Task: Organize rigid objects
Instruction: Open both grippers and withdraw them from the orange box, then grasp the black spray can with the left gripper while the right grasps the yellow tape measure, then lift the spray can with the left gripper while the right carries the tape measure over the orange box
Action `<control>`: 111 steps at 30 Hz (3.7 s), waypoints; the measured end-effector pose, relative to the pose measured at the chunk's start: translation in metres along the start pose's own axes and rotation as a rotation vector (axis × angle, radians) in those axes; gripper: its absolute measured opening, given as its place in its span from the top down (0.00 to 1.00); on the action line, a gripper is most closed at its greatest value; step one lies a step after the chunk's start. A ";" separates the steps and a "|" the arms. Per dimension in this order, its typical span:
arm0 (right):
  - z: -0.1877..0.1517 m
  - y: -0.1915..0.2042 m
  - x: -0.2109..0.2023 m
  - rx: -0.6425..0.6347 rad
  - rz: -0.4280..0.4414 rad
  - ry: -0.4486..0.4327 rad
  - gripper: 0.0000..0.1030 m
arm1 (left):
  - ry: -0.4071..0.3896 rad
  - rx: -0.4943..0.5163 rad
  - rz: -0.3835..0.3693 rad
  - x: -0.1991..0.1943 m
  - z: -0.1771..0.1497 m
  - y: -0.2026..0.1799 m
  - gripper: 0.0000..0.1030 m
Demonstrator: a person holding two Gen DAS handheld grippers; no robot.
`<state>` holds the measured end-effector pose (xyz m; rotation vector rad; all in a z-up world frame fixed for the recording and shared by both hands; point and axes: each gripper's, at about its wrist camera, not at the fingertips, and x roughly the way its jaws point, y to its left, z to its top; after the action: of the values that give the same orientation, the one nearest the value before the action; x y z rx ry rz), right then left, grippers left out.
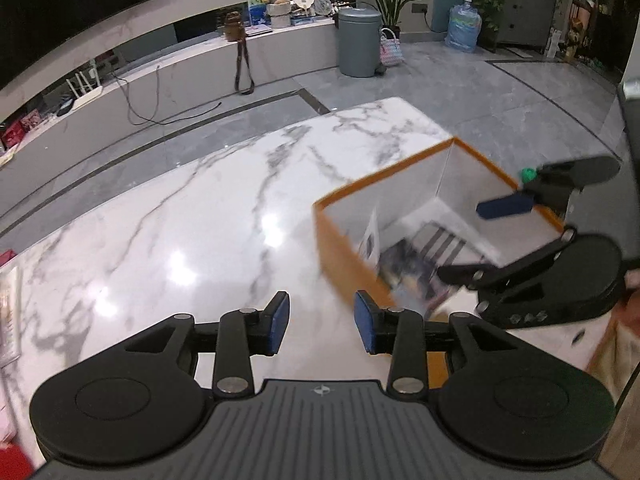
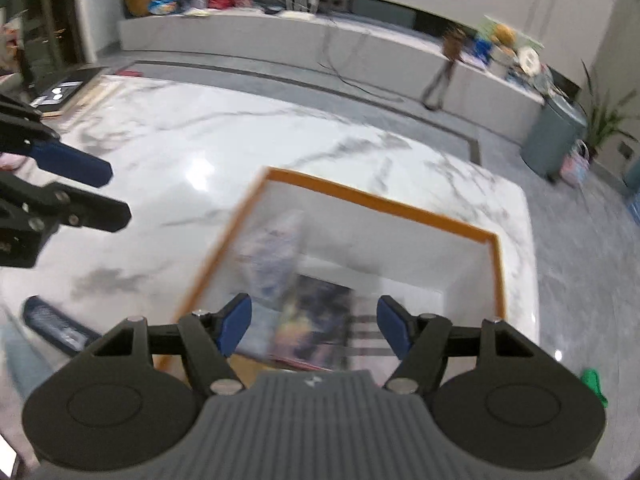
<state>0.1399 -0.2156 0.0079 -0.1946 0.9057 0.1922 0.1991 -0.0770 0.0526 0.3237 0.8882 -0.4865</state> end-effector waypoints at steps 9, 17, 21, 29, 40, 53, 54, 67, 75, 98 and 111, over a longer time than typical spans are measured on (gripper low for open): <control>-0.006 0.088 -0.027 -0.283 0.081 -0.072 0.27 | 0.017 0.012 0.038 -0.026 -0.070 0.023 0.57; -0.025 0.153 -0.006 -0.537 0.047 0.040 0.23 | 0.001 0.080 -0.024 -0.017 -0.118 0.031 0.57; -0.034 0.167 0.009 -0.579 0.048 0.141 0.23 | -0.023 0.142 -0.041 -0.010 -0.137 0.030 0.57; -0.052 0.192 0.042 -0.758 0.055 0.373 0.23 | -0.023 0.298 -0.101 0.012 -0.159 0.028 0.30; -0.053 0.198 0.082 -0.898 0.052 0.571 0.23 | -0.013 0.344 -0.148 0.036 -0.168 0.035 0.20; -0.055 0.188 0.107 -0.831 0.122 0.665 0.37 | 0.035 0.280 -0.145 0.054 -0.169 0.040 0.26; -0.054 0.185 0.111 -0.820 0.126 0.666 0.37 | 0.043 0.271 -0.151 0.055 -0.169 0.041 0.28; -0.033 0.190 0.112 -0.590 0.190 0.532 0.50 | 0.182 0.022 -0.151 0.056 -0.164 0.071 0.43; -0.036 0.188 0.116 -0.448 0.202 0.486 0.45 | 0.175 0.010 -0.168 0.060 -0.168 0.074 0.39; -0.053 0.177 0.073 -0.340 0.177 0.372 0.51 | 0.120 0.026 -0.156 0.058 -0.171 0.058 0.52; -0.060 0.146 0.002 -0.032 0.109 0.050 0.51 | 0.031 -0.005 -0.167 0.036 -0.162 0.047 0.54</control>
<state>0.0600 -0.0892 -0.0422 -0.1800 0.9643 0.3044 0.1368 0.0274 -0.0690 0.2544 0.9513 -0.6347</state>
